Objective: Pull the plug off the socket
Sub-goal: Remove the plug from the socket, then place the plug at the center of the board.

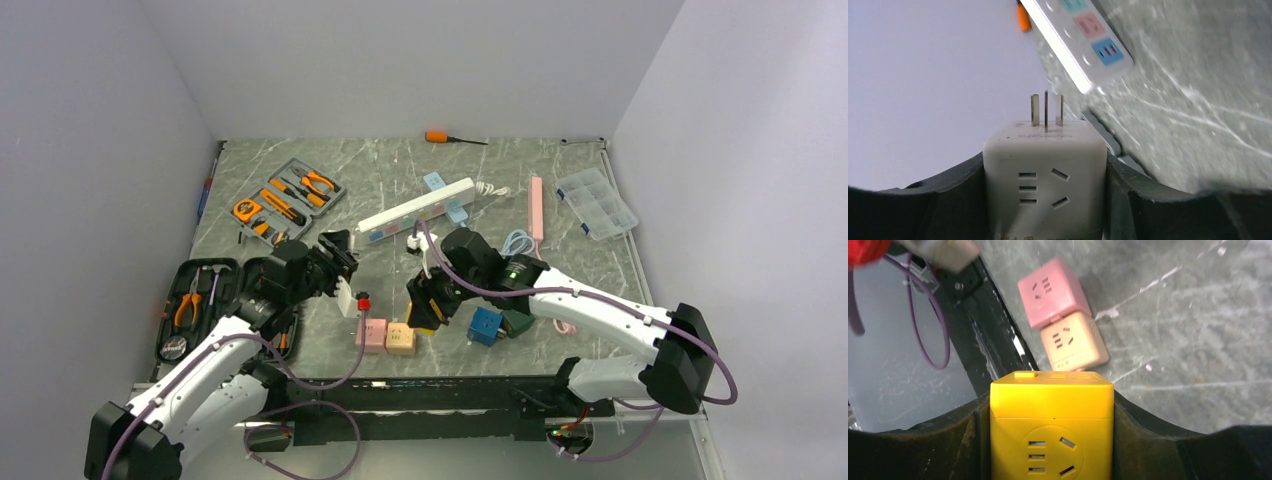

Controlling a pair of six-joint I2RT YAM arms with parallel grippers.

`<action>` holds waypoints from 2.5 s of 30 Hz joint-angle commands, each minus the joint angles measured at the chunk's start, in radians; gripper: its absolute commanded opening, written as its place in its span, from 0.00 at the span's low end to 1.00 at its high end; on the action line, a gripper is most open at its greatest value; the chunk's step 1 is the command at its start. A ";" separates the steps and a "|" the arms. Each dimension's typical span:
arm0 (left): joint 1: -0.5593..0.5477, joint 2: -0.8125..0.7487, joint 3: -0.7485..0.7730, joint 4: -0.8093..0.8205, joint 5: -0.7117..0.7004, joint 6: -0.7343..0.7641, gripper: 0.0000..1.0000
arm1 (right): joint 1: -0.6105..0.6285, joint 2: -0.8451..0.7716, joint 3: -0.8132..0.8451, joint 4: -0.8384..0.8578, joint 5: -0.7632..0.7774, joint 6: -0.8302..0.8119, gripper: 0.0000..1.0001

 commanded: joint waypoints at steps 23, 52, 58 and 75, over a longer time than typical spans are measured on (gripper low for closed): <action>-0.078 0.151 0.172 -0.208 -0.033 -0.072 0.00 | -0.223 0.515 0.115 0.031 0.905 0.369 0.00; -0.256 1.111 1.081 -0.709 0.024 -0.744 0.00 | -0.359 -0.207 -0.023 0.049 0.969 0.375 1.00; -0.292 1.284 1.271 -0.823 0.065 -0.810 0.02 | -0.386 -0.231 -0.038 0.013 0.986 0.410 1.00; -0.335 1.365 1.295 -0.774 0.043 -0.945 0.57 | -0.432 -0.262 -0.088 0.078 0.894 0.402 0.98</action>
